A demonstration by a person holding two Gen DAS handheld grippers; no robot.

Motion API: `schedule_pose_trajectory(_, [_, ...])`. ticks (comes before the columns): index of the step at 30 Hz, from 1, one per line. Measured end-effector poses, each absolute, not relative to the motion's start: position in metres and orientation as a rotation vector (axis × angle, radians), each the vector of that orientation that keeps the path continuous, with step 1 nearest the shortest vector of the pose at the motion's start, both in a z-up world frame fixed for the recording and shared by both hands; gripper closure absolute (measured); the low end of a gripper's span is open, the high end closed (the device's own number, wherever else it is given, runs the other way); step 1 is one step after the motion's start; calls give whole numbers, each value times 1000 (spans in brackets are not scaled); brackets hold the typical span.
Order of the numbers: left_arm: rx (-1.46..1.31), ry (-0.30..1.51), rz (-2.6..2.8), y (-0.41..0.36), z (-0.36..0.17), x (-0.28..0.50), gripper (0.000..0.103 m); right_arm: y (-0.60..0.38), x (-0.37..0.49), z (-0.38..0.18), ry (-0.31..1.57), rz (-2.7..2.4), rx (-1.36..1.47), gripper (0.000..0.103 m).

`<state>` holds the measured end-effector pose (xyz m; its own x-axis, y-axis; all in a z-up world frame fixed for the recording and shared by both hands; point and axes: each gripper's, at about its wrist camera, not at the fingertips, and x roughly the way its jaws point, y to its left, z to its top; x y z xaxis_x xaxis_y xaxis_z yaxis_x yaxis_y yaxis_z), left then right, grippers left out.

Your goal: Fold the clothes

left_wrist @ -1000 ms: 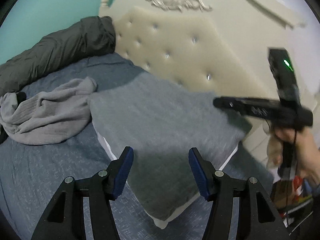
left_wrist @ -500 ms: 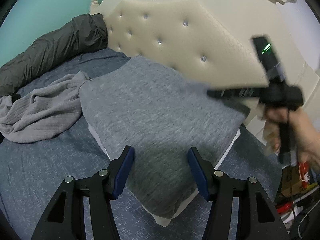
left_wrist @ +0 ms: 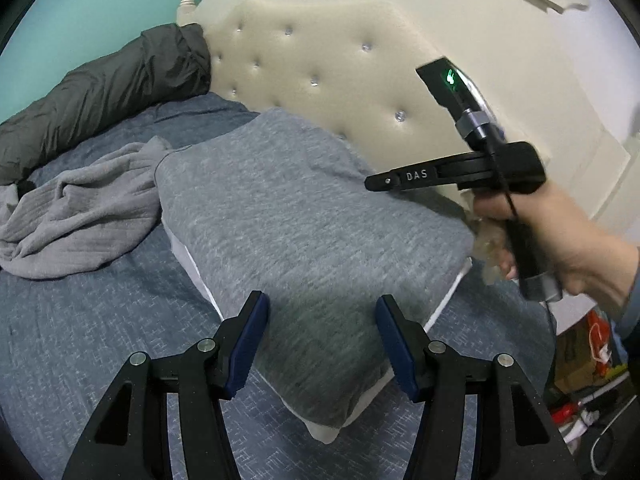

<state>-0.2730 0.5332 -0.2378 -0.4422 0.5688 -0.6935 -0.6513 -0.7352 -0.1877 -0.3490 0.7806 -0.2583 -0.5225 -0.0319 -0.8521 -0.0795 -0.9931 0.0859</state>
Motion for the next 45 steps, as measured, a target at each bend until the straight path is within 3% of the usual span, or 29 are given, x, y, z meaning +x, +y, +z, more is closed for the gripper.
schedule_pose_trajectory(10, [-1007, 122, 2192, 528, -238, -275, 42, 791, -307, -222, 273, 2810, -1215, 89])
schedule_pose_trajectory(14, [-1013, 120, 2196, 530, -238, -274, 42, 776, -286, -232, 134, 2847, -1228, 89])
schedule_pose_trajectory(18, [-1015, 137, 2200, 533, -238, -270, 42, 797, -271, -248, 236, 2779, -1223, 89])
schedule_pose_trajectory(26, [-1040, 138, 2223, 529, -232, -270, 42, 801, -254, -236, 243, 2717, -1172, 89])
schedule_pose_trajectory(45, [-942, 98, 2278, 501, -148, -202, 42, 749, -161, -157, 345, 2815, -989, 88])
